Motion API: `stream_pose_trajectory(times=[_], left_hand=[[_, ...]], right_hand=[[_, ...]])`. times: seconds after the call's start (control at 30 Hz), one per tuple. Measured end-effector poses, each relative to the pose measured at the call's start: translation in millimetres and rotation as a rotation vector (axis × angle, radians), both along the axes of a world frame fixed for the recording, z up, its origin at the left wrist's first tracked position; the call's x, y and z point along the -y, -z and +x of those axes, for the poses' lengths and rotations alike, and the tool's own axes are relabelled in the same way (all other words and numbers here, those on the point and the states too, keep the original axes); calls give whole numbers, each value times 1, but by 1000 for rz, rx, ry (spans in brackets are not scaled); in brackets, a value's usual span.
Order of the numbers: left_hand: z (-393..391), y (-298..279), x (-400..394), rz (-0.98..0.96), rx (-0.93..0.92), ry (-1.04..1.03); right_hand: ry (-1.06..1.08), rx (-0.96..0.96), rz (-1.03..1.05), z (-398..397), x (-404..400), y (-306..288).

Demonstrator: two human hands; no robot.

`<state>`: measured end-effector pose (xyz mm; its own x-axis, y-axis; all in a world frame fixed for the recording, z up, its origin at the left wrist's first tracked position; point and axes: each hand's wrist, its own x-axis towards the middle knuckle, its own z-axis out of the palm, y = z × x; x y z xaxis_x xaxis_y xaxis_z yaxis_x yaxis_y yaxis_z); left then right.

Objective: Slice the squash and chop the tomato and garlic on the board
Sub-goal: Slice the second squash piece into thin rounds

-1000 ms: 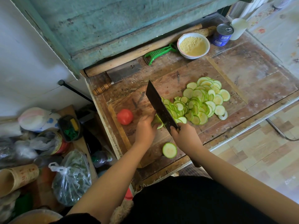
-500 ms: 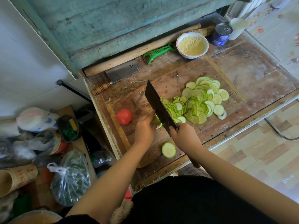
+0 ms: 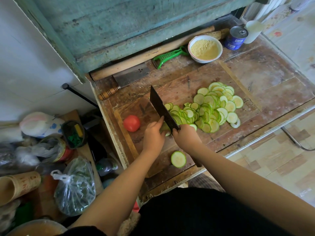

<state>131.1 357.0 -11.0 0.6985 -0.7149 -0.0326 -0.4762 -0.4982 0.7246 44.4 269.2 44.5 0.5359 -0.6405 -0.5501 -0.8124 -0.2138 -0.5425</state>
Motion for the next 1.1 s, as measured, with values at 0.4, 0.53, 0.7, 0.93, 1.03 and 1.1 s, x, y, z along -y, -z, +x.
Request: stream_pose_trajectory(times=[0.4,0.53,0.7,0.93,1.03,1.1], left_hand=[[-21,-1,-1,11,-29,41],[-21,0,-2,15,-12,36],[-22,-2,-1,11,-29,13],[-23,0,-3,-20,-43,-14],[-22,1,-3,-21,-45,-10],[-21,2,-3,-8,-34,3]], right_hand=[[18,22,-55,-34,-13,5],[8,-4,-70,-29,-13,5],[12,31,-49,-1,-1,-1],[25,73,-57,-33,-7,-18],[33,65,-47,-47,-10,-23],[35,60,-48,-50,-11,-25]])
